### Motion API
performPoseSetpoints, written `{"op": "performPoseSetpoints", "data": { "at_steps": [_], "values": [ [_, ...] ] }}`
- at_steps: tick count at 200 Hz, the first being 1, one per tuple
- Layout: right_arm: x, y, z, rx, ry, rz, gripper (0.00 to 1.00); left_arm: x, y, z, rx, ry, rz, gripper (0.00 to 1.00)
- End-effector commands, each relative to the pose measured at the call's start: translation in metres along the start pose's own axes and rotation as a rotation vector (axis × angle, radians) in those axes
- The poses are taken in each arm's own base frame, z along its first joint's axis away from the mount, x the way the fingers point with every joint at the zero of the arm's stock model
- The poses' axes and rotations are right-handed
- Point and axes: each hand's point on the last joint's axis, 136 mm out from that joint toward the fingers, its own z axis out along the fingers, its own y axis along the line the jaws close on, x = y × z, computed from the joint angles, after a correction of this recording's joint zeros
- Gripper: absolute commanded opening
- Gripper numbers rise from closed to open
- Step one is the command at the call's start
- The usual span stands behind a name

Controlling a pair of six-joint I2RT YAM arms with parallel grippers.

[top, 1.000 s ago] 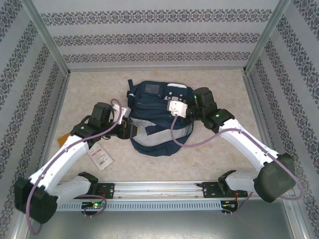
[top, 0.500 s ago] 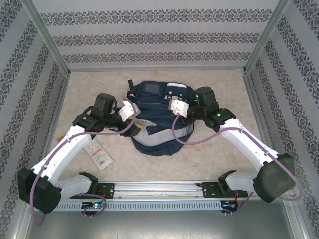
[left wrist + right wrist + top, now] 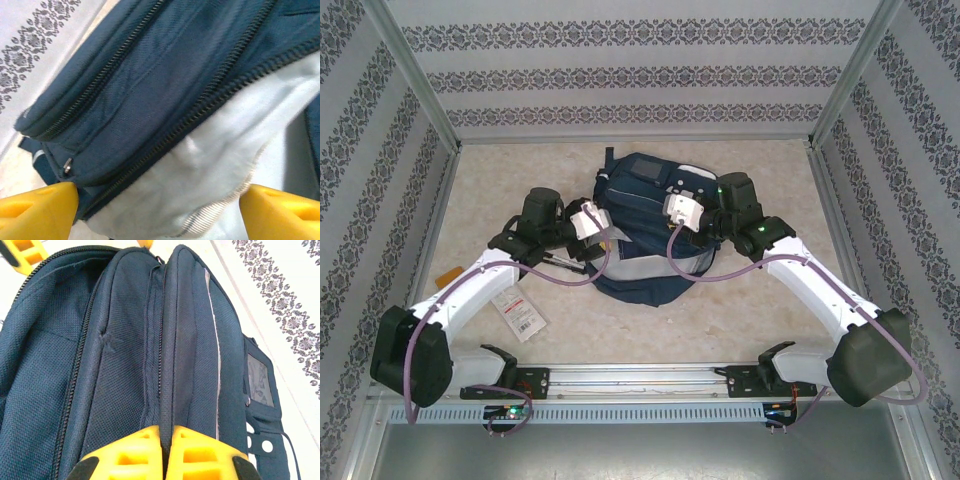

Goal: Pack the student bag

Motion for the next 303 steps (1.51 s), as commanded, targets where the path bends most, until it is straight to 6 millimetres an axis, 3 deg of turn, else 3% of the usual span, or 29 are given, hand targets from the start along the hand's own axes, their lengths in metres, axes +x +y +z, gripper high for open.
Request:
{"op": "performPoseSetpoints", "data": {
  "at_steps": [1,17,52,82,99,122,130,144,158,168,177,198,212,229,249,271,303],
  "values": [
    [-0.032,0.003,-0.011,-0.035,-0.158,-0.019,0.00,-0.019,0.036,0.005,-0.196,-0.106,0.126,0.89],
    [-0.033,0.002,-0.011,-0.034,-0.160,-0.020,0.00,-0.025,0.026,0.002,-0.192,-0.175,0.206,1.00],
    [-0.035,0.002,-0.008,-0.054,-0.168,-0.010,0.00,-0.020,0.018,0.009,-0.148,-0.178,0.217,1.00],
    [-0.037,0.004,-0.008,-0.069,-0.180,0.004,0.00,-0.014,0.037,0.019,-0.179,-0.092,0.152,1.00],
    [-0.035,-0.001,-0.006,-0.041,-0.177,0.022,0.00,-0.018,0.040,0.018,-0.153,-0.068,0.123,0.78],
    [-0.023,-0.019,0.003,0.065,-0.153,0.103,0.02,-0.022,0.049,0.012,-0.173,-0.043,-0.044,0.46],
    [-0.016,-0.027,0.006,0.114,-0.145,0.138,0.13,-0.023,0.046,0.011,-0.148,-0.035,-0.078,0.29],
    [-0.010,-0.044,0.007,0.204,-0.126,0.212,0.48,-0.027,0.042,0.009,-0.132,-0.032,-0.151,0.01],
    [-0.006,-0.064,0.001,0.299,-0.094,0.322,0.63,-0.031,0.042,0.006,-0.143,-0.027,-0.229,0.00],
    [-0.003,-0.082,-0.011,0.391,-0.067,0.452,0.66,-0.031,0.041,0.003,-0.154,-0.016,-0.271,0.00],
    [0.000,-0.085,-0.021,0.409,-0.046,0.562,0.67,-0.031,0.041,0.001,-0.171,0.002,-0.303,0.00],
    [0.008,-0.076,-0.047,0.423,-0.055,0.843,0.67,-0.028,0.043,-0.002,-0.239,0.097,-0.347,0.00],
    [0.026,-0.070,-0.069,0.477,-0.082,1.213,0.62,-0.027,0.040,0.000,-0.261,0.173,-0.368,0.00],
    [0.050,-0.036,-0.078,0.467,-0.062,1.625,0.57,-0.030,0.036,0.004,-0.279,0.225,-0.421,0.00],
    [0.072,0.010,-0.075,0.418,-0.066,1.945,0.53,-0.038,0.028,0.013,-0.260,0.219,-0.476,0.00],
    [0.086,0.048,-0.072,0.381,-0.082,2.128,0.50,-0.047,0.024,0.023,-0.255,0.197,-0.554,0.00],
    [0.088,0.088,-0.063,0.376,-0.044,2.170,0.41,-0.061,0.014,0.039,-0.215,0.221,-0.625,0.00]
  ]
}}
